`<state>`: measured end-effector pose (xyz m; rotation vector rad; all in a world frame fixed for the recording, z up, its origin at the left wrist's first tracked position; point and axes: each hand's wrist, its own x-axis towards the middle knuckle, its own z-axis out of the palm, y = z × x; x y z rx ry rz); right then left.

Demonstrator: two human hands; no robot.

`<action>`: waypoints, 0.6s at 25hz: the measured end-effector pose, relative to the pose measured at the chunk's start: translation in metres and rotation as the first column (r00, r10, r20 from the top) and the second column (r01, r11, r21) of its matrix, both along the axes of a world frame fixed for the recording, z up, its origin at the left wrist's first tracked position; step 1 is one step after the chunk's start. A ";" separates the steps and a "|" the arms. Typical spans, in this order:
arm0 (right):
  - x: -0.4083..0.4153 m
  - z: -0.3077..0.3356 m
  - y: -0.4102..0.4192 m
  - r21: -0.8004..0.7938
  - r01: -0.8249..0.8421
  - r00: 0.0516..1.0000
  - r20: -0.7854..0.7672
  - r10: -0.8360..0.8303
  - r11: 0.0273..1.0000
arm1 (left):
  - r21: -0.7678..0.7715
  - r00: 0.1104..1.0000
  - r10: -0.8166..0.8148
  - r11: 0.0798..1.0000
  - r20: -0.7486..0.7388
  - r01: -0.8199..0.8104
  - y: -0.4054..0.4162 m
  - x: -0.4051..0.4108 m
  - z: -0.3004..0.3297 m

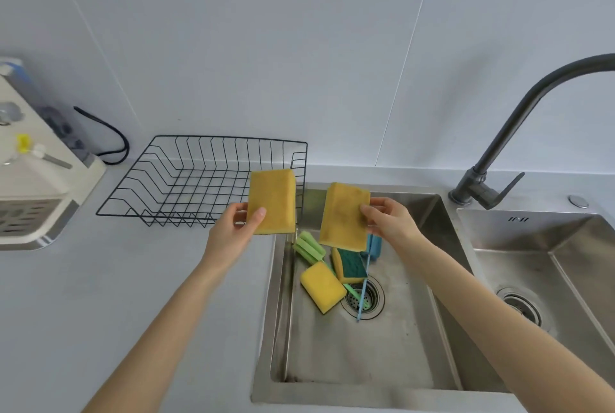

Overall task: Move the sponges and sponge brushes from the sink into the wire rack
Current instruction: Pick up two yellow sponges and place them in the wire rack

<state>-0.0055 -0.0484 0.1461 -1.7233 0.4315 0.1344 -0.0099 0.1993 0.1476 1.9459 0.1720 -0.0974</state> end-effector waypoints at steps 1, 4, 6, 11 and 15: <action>0.008 0.004 0.006 0.020 -0.001 1.000 0.006 0.001 1.000 | -0.005 1.000 0.009 1.000 0.012 -0.009 0.007 0.006 0.001; 0.029 0.015 0.022 0.047 -0.011 1.000 0.016 0.010 0.999 | 0.013 0.998 0.051 0.999 0.031 -0.051 0.022 0.022 0.001; 0.044 0.021 0.033 0.027 -0.022 1.000 0.020 0.021 0.999 | 0.030 0.997 0.072 0.997 0.035 -0.073 0.030 0.034 0.000; 0.087 0.025 0.061 -0.047 -0.057 0.998 0.027 0.058 0.997 | 0.039 0.991 0.127 0.991 0.041 -0.128 0.046 0.063 -0.004; 0.126 0.020 0.080 -0.141 -0.104 0.994 0.005 0.105 0.985 | 0.062 0.991 0.130 0.989 0.033 -0.132 0.057 0.088 -0.007</action>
